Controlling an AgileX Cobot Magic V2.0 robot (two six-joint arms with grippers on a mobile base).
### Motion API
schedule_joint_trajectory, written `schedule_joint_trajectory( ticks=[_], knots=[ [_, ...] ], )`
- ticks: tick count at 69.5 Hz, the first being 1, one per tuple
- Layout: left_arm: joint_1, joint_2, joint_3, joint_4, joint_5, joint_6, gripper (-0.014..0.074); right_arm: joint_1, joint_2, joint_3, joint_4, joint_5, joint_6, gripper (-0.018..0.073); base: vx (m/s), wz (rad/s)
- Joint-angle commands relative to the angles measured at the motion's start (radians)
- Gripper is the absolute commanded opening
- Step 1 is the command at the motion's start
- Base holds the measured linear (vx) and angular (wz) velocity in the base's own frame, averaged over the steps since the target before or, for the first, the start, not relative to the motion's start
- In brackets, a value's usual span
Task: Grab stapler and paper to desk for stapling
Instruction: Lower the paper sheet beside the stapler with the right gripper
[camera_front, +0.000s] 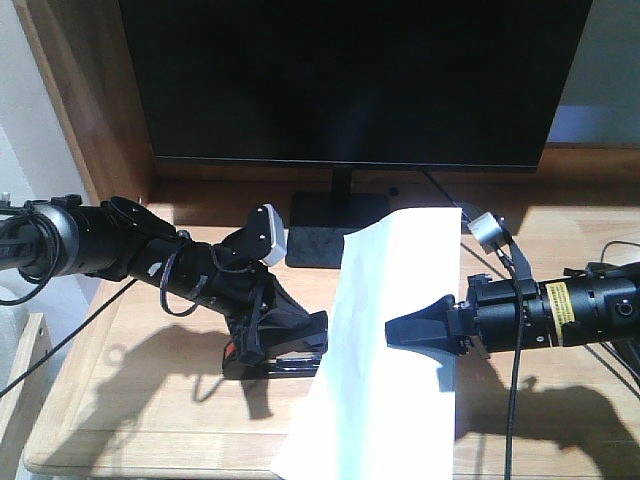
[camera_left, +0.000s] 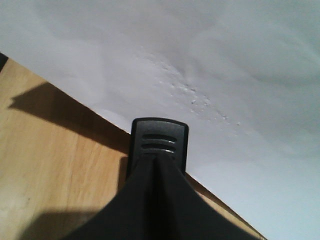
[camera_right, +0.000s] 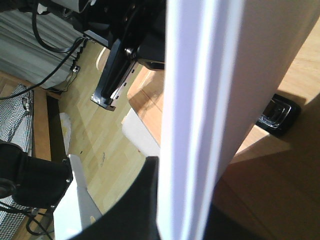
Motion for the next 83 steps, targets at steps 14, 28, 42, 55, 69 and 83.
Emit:
schedule_joint_trajectory(
  ticks=[14, 28, 42, 55, 69, 83],
  knots=[
    [-0.004, -0.053, -0.023, -0.049, 0.034, -0.007, -0.0006, 0.001, -0.038, -0.018, 0.037, 0.047, -0.003, -0.0006, 0.00, 0.00],
    [-0.004, -0.053, -0.023, -0.049, 0.034, -0.007, -0.0006, 0.001, -0.038, -0.018, 0.004, 0.130, 0.016, -0.0006, 0.00, 0.00],
    [-0.004, -0.053, -0.023, -0.049, 0.034, -0.007, -0.0006, 0.001, -0.038, -0.018, -0.030, 0.210, 0.023, -0.0006, 0.00, 0.00],
    [-0.004, -0.053, -0.023, -0.049, 0.034, -0.007, -0.0006, 0.001, -0.038, -0.018, -0.041, 0.298, 0.050, -0.0006, 0.00, 0.00],
    [-0.004, -0.053, -0.023, -0.049, 0.034, -0.007, -0.0006, 0.001, -0.038, -0.018, -0.041, 0.346, 0.063, -0.0006, 0.00, 0.00],
    [-0.004, -0.053, -0.023, -0.049, 0.034, -0.007, -0.0006, 0.001, -0.038, -0.018, -0.041, 0.419, 0.107, -0.0006, 0.00, 0.00]
  ],
)
